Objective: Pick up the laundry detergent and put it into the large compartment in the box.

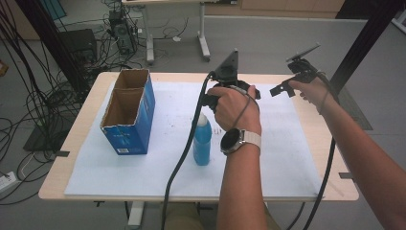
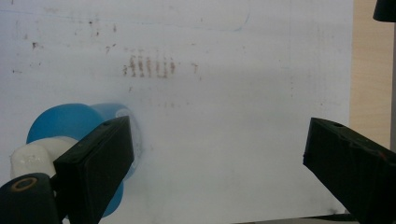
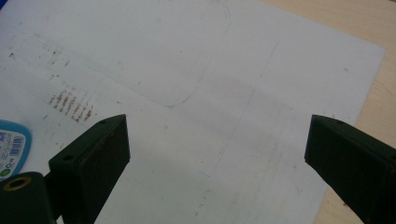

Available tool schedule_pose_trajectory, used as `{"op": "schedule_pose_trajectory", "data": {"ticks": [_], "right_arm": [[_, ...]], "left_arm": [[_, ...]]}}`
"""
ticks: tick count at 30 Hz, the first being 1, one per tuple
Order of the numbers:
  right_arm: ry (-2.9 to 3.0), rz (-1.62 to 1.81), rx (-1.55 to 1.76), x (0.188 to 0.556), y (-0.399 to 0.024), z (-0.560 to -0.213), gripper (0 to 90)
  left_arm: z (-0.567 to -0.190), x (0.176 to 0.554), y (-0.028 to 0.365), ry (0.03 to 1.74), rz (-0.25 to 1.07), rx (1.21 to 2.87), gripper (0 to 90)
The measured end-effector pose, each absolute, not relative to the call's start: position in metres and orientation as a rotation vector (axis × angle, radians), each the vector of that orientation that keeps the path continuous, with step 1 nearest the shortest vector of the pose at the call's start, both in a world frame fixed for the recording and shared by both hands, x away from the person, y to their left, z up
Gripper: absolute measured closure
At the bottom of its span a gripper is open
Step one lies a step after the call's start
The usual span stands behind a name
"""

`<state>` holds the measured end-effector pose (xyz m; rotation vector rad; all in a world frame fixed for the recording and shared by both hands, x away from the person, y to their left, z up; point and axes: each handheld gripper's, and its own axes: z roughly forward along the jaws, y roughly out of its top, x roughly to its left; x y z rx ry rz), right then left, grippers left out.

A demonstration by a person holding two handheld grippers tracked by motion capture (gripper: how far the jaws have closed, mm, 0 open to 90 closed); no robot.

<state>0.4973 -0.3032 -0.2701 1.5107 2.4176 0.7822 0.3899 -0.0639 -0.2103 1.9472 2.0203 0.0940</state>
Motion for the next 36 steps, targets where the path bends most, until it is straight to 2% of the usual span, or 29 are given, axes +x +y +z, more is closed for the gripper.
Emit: {"op": "schedule_pose_trajectory", "data": {"ticks": [36], "right_arm": [[2.409, 0.791, 1.517, 0.4955, -0.3069, -0.2699, 6.7]], "left_arm": [[-0.2055, 0.3873, -0.0671, 2.012, 0.111, 1.957, 8.8]]}}
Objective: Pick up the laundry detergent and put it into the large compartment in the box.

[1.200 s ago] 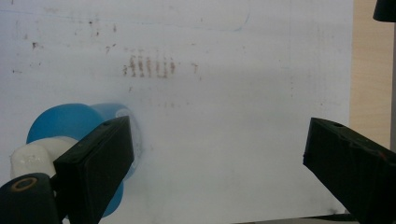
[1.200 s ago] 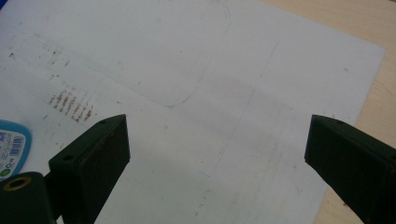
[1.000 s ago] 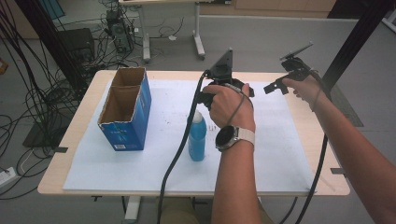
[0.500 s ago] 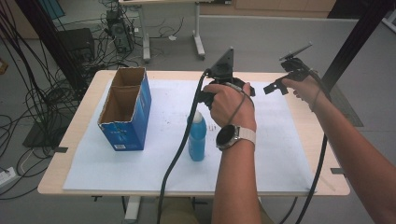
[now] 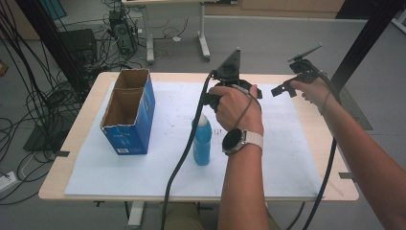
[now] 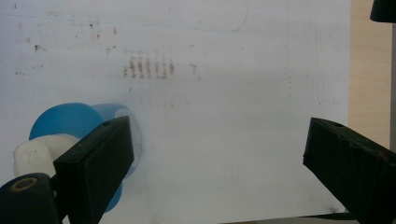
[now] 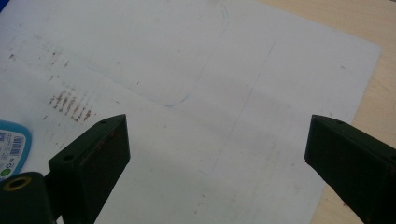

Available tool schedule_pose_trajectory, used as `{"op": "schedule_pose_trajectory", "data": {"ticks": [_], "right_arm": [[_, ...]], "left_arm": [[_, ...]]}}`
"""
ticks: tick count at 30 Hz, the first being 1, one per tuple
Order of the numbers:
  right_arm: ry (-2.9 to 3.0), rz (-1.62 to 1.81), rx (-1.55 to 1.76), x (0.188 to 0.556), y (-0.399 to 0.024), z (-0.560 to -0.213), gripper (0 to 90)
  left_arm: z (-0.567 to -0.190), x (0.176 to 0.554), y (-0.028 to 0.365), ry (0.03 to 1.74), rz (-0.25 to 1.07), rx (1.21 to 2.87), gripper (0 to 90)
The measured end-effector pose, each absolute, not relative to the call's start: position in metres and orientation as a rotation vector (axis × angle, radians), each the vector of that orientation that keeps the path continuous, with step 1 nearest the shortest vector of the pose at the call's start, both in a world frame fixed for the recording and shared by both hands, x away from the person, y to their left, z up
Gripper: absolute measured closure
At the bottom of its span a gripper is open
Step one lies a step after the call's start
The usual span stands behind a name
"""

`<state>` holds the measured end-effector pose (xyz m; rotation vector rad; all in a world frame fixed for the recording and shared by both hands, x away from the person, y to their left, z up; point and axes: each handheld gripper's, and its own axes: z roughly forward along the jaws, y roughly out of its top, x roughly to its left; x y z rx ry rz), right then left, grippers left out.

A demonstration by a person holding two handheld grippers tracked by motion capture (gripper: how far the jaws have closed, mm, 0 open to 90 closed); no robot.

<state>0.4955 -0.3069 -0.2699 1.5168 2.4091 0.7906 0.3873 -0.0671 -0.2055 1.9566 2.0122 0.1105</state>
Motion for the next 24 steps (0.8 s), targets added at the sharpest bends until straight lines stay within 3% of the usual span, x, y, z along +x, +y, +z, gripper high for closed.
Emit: {"op": "schedule_pose_trajectory", "data": {"ticks": [24], "right_arm": [[2.409, 0.786, 1.525, 0.497, -0.306, -0.271, 6.7]], "left_arm": [[-0.183, 0.383, -0.046, 2.067, 0.152, 1.906, 7.1]]}}
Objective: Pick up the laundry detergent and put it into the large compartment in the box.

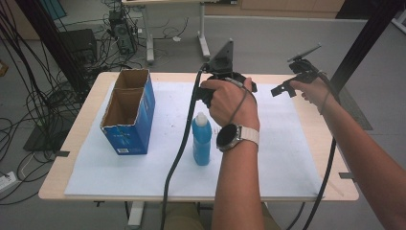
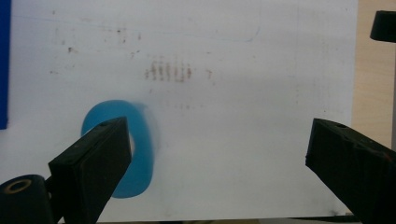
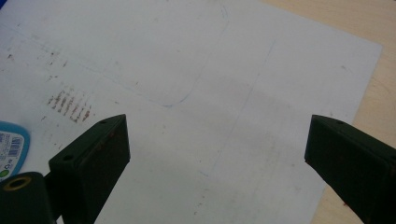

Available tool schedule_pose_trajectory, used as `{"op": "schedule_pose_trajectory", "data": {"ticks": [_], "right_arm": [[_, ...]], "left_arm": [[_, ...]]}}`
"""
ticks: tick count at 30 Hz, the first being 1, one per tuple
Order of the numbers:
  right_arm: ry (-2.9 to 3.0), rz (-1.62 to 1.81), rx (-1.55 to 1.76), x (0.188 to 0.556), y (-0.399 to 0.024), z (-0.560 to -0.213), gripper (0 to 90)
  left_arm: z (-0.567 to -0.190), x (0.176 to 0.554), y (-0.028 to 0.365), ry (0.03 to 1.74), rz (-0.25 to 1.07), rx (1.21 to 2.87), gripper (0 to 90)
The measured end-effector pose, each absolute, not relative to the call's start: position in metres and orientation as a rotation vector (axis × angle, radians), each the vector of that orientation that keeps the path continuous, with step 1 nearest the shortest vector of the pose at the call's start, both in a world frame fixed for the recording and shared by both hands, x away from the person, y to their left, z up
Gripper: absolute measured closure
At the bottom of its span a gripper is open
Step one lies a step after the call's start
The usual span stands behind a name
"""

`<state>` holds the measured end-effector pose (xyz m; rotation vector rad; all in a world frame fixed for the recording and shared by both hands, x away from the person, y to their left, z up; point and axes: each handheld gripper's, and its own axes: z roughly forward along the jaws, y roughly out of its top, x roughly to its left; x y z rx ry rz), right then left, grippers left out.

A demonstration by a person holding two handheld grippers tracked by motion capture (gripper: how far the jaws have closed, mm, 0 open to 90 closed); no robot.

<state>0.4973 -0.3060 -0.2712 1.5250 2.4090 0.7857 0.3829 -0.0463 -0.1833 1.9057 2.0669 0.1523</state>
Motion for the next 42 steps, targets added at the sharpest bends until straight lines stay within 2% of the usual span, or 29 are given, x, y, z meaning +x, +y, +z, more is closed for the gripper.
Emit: {"op": "schedule_pose_trajectory", "data": {"ticks": [42], "right_arm": [[2.422, 0.780, 1.513, 0.495, -0.300, -0.273, 6.7]], "left_arm": [[-0.202, 0.377, -0.012, 2.218, 0.225, 1.831, 8.3]]}}
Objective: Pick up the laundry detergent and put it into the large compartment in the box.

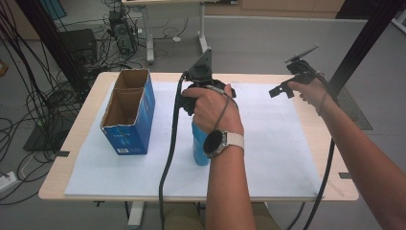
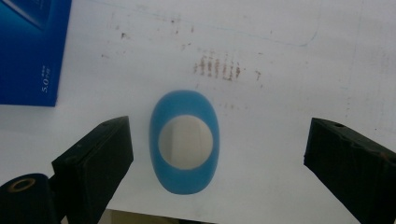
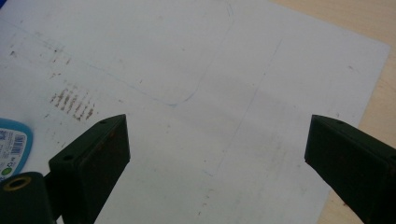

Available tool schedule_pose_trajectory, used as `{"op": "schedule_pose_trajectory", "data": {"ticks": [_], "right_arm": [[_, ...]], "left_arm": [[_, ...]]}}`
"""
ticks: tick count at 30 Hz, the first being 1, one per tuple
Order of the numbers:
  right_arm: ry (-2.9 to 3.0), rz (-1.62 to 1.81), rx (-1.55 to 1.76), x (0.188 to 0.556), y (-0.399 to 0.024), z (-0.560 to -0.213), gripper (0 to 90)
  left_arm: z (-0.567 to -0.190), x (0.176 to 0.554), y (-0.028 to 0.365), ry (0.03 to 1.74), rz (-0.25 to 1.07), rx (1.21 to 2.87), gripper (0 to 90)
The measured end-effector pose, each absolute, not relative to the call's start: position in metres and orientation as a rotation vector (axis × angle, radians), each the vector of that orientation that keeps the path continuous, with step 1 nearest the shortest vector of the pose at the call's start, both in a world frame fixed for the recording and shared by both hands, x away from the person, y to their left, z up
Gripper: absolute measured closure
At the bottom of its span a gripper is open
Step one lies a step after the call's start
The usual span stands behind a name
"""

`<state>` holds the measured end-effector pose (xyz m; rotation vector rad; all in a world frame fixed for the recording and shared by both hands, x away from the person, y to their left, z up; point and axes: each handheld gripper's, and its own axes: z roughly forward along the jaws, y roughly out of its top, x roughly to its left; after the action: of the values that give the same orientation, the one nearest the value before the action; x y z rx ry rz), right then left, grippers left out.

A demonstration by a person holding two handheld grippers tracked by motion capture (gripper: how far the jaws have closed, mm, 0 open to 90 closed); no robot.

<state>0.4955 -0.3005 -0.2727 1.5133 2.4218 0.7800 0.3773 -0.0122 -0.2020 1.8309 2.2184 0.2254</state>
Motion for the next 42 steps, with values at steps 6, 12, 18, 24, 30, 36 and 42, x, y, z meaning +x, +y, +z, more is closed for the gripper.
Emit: {"op": "schedule_pose_trajectory", "data": {"ticks": [6, 12, 18, 24, 30, 36, 42], "right_arm": [[2.424, 0.780, 1.512, 0.495, -0.300, -0.274, 6.7], [2.426, 0.778, 1.514, 0.496, -0.299, -0.275, 6.7], [2.428, 0.777, 1.513, 0.495, -0.299, -0.275, 6.7], [2.428, 0.775, 1.515, 0.496, -0.299, -0.276, 6.7], [2.430, 0.774, 1.515, 0.495, -0.298, -0.276, 6.7], [2.428, 0.776, 1.515, 0.495, -0.300, -0.276, 6.7], [2.428, 0.778, 1.513, 0.495, -0.300, -0.276, 6.7]], "left_arm": [[-0.208, 0.378, -0.011, 2.232, 0.230, 1.816, 8.3], [-0.211, 0.378, -0.011, 2.238, 0.232, 1.807, 8.3], [-0.216, 0.378, -0.010, 2.246, 0.229, 1.801, 8.3], [-0.219, 0.377, -0.010, 2.246, 0.246, 1.782, 8.1], [-0.223, 0.377, -0.011, 2.246, 0.245, 1.792, 8.1], [-0.226, 0.377, -0.012, 2.254, 0.241, 1.785, 8.2], [-0.230, 0.377, -0.012, 2.260, 0.238, 1.786, 8.2]]}}
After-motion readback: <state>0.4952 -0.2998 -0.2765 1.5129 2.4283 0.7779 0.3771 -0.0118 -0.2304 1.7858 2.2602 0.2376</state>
